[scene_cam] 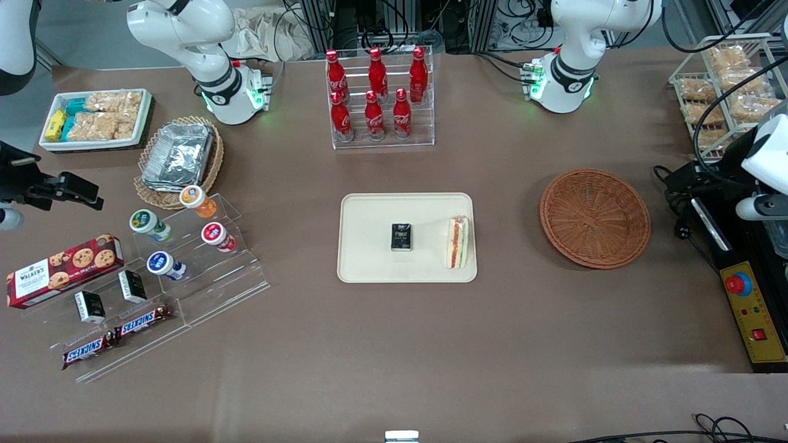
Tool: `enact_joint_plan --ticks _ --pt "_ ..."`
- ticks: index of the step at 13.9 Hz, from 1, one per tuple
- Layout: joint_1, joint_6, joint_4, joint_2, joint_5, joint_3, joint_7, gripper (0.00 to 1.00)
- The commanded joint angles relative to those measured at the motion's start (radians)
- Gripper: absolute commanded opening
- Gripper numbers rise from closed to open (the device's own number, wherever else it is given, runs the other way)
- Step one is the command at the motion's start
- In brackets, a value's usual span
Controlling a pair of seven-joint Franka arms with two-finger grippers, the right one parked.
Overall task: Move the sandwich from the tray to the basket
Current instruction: 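Move the left gripper from the wicker basket over the wrapped sandwich on the tray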
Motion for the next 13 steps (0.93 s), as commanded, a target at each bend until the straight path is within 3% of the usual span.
enact_joint_plan --ticks 1,4,7,13 --pt "-0.003 -0.012 0.029 0.015 0.008 -0.002 0.005 1.0" --pt "-0.005 -0.012 0.03 0.013 0.005 -0.003 0.002 1.0" --pt "-0.084 -0.013 0.029 0.009 0.003 0.0 -0.029 1.0" --pt "-0.305 0.009 0.021 0.012 -0.014 0.004 -0.397 1.0"
